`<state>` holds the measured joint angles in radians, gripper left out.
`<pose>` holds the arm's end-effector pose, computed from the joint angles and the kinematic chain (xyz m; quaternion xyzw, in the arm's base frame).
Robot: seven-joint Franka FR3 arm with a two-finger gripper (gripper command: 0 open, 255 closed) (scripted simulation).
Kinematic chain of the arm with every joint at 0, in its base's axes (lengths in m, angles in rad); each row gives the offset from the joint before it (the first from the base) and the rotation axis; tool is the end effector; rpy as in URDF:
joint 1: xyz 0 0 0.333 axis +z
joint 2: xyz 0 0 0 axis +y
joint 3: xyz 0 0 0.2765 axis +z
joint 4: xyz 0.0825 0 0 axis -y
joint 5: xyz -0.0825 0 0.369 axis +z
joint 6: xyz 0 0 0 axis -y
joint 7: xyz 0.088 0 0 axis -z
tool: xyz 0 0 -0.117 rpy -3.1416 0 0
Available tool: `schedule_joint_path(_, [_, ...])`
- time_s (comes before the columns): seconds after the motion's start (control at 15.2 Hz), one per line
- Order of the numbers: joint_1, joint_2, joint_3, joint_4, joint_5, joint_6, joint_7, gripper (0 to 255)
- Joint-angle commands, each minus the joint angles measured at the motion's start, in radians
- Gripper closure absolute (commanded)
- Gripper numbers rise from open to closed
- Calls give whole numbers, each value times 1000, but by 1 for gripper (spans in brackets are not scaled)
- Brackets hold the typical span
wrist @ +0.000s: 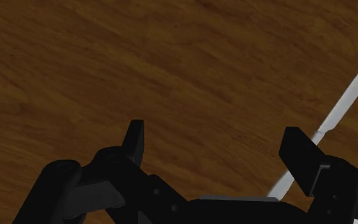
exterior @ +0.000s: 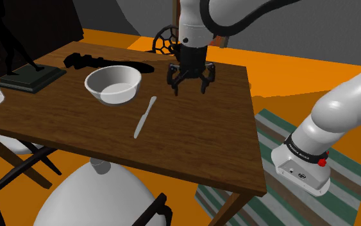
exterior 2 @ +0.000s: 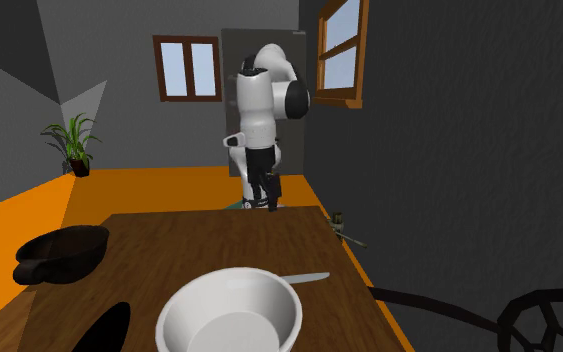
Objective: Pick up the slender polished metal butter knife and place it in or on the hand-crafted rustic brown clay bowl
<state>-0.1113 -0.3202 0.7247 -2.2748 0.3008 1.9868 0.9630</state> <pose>0.3661 0.2888 0.4070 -0.9675 0.2505 0.0328 0.0116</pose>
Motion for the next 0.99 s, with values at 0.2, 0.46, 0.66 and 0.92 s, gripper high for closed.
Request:
schedule_joint_path(0.2, [-58, 246, 133, 114, -143, 125, 284, 0])
schedule_joint_path(0.46, [-31, 475, 156, 231, -343, 182, 537, 0])
schedule_joint_path(0.66, [48, 625, 105, 337, -468, 196, 694, 0])
schedule_joint_path(0.92, [105, 706, 60, 386, -527, 218, 765, 0])
